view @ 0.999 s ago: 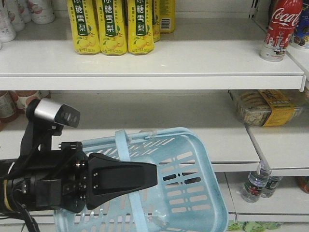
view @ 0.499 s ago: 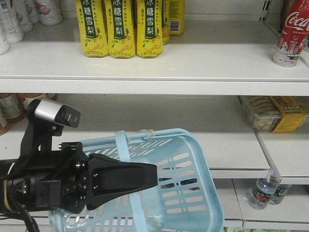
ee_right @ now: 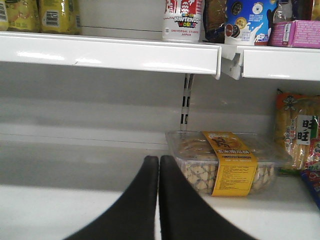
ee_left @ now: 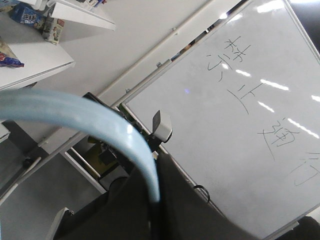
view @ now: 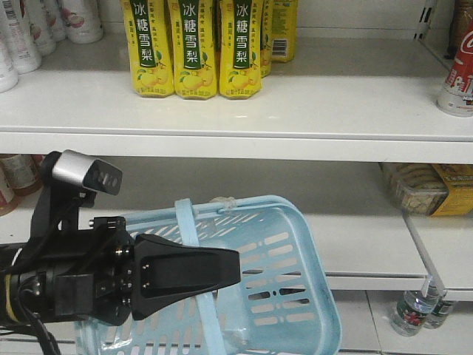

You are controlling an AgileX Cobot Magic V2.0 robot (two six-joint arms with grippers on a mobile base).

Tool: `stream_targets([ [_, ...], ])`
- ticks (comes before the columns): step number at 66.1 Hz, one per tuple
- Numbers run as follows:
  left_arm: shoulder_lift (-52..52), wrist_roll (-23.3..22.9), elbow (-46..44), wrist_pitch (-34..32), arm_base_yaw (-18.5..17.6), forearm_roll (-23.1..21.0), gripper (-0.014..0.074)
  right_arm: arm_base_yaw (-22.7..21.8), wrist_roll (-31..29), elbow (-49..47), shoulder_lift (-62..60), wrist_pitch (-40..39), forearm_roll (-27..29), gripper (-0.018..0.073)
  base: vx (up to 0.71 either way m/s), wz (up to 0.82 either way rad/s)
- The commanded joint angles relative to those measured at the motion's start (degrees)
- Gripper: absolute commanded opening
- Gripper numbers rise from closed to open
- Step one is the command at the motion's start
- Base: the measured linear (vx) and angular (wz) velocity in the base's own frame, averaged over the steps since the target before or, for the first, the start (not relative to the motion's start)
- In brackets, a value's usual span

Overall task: Place coke in basket with both arms
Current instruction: 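Move the right gripper toward the red Coca-Cola bottle on the shelf, then position the open right gripper around the red Coca-Cola bottle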

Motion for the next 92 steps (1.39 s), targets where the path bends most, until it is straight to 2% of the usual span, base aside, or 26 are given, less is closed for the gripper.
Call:
stream_targets([
  [1, -1.4, 0.5, -1.3, -12.3, -0.2, -4.4, -0.0007, -0.3, -0.1, 0.6, -1.1, -4.0, -0.5, -0.0005, 0.06, -0.02],
  [92, -1.4, 0.5, -1.3, -12.3, -0.2, -4.4, -0.0007, -0.3, -0.1, 0.6, -1.1, -4.0, -0.5, -0.0005, 0.03, -0.04],
])
